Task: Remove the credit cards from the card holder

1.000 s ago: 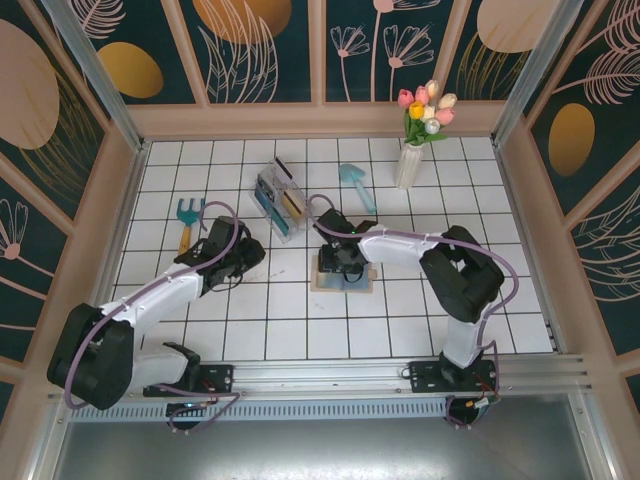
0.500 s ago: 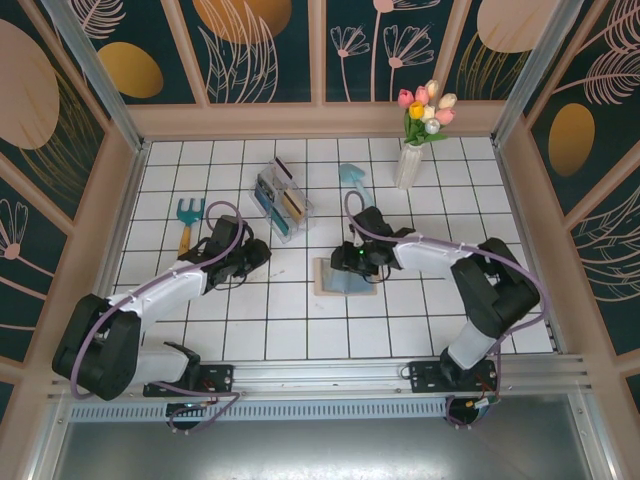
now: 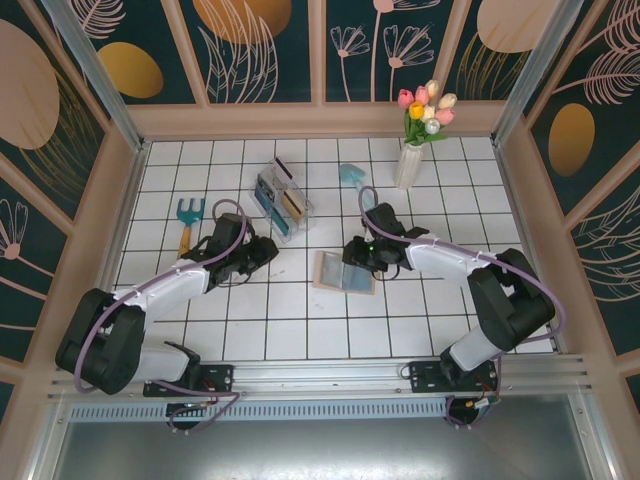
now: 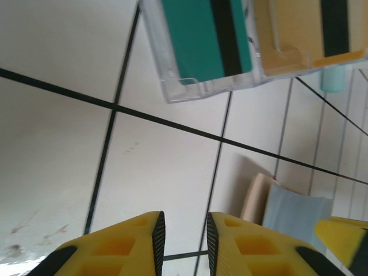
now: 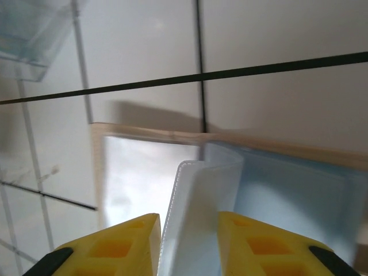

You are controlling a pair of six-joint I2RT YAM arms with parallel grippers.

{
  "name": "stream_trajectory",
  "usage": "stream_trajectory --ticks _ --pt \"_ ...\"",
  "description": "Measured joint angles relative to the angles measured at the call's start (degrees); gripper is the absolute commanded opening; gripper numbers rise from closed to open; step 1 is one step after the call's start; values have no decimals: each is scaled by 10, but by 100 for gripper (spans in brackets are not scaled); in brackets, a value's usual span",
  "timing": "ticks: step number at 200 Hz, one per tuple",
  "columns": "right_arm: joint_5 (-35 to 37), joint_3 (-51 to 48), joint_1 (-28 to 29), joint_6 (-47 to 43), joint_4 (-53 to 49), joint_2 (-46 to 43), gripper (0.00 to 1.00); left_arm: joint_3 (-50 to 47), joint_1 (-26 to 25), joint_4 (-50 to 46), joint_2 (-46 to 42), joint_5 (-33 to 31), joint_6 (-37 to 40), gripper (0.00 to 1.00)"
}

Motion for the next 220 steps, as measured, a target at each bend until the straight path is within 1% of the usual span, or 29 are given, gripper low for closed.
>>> stream_trajectory --ticks 12,24,48,73,104,173,194,220 --pt "23 0 0 6 -17 0 41 0 -6 12 5 9 0 29" --pt "45 0 0 10 -33 -1 43 2 -17 19 15 14 0 29" --pt "91 0 0 25 -61 -9 48 17 -53 26 56 16 0 29" --pt "129 -1 -4 38 -79 -16 49 48 -86 29 99 17 0 28" --pt "133 -20 -16 40 -77 -25 48 74 -111 42 133 27 0 24" --pt "97 -33 -19 40 -54 -24 45 119 -151 69 197 57 0 22" --pt "92 -37 -19 40 -48 -24 45 134 -156 68 221 57 0 25" --pt "90 -39 -19 40 -45 -18 45 149 -157 54 245 52 0 31"
